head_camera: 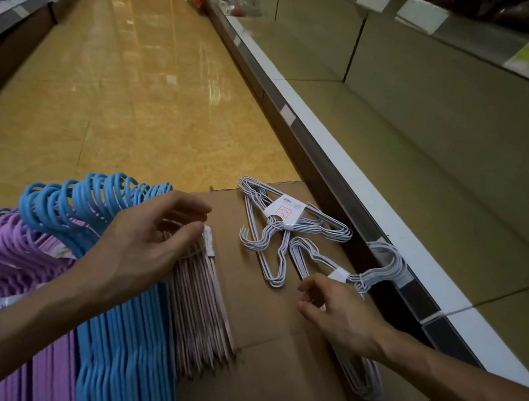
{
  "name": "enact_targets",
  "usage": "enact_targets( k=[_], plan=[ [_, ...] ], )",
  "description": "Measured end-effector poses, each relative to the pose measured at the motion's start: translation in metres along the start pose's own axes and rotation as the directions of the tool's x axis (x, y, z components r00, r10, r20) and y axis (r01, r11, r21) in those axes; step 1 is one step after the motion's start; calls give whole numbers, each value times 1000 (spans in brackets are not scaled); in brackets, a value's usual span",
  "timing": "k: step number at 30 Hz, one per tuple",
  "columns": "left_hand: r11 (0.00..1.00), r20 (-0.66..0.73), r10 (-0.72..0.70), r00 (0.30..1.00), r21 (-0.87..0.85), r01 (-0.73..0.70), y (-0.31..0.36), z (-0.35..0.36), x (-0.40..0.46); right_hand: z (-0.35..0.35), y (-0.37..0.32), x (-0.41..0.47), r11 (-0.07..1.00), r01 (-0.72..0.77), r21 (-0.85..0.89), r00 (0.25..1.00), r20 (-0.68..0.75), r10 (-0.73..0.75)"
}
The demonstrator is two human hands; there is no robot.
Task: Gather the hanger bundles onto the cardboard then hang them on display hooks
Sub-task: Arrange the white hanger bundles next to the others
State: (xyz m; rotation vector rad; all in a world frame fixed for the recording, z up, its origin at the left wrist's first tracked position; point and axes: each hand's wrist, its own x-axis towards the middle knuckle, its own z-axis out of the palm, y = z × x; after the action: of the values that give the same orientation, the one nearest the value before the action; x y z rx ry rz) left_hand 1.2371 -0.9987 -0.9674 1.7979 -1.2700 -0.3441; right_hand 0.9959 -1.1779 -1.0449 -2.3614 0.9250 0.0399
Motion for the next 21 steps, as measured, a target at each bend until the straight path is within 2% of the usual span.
enact_targets(
  k=[7, 15, 21],
  plan=[
    [968, 59, -138, 989, -201, 147, 8, 17, -6, -27, 10, 24, 999, -19, -48, 997, -78, 15],
    [924, 134, -208, 969, -298, 239, 2, 48, -3, -50, 13, 85, 995, -83, -62, 985, -160, 72],
    [893, 178, -272, 946, -320, 317, -7, 59, -3, -44, 24, 125, 970, -159, -186, 979, -158, 130]
  ],
)
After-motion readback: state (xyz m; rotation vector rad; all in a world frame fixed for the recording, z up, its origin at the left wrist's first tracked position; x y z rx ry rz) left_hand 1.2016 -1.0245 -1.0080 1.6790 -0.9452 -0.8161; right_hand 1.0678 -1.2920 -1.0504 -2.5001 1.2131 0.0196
